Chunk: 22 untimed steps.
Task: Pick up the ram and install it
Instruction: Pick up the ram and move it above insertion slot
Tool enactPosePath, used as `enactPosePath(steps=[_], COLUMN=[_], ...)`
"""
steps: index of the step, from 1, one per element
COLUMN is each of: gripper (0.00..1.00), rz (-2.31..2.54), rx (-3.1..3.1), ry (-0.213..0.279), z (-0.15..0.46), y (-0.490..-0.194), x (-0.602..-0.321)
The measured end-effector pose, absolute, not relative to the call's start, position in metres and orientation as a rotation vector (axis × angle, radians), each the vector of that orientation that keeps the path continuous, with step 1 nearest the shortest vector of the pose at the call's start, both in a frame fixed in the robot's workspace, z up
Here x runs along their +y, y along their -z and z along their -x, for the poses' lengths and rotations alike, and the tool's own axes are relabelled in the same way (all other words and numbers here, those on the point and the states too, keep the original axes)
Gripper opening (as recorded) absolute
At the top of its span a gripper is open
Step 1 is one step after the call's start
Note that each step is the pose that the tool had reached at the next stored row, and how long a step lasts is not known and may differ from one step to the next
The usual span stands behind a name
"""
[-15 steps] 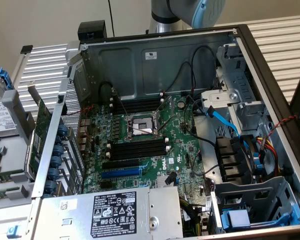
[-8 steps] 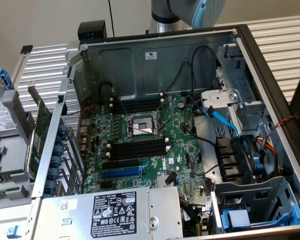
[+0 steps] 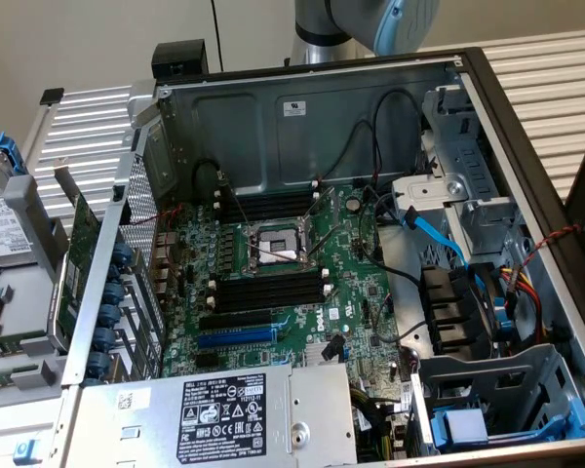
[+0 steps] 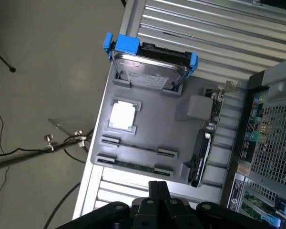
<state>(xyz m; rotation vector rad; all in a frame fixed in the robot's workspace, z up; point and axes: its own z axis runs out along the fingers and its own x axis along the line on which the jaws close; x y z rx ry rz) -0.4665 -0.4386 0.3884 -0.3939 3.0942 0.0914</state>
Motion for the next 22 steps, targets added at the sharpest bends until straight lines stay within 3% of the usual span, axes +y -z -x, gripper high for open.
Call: enactPosePath(steps=[22], gripper=[0.11], rz=[1.005], rx=[2.965], ry=[-0.096], z=[0.4665], y=[-0.3876], x=[-0.4385])
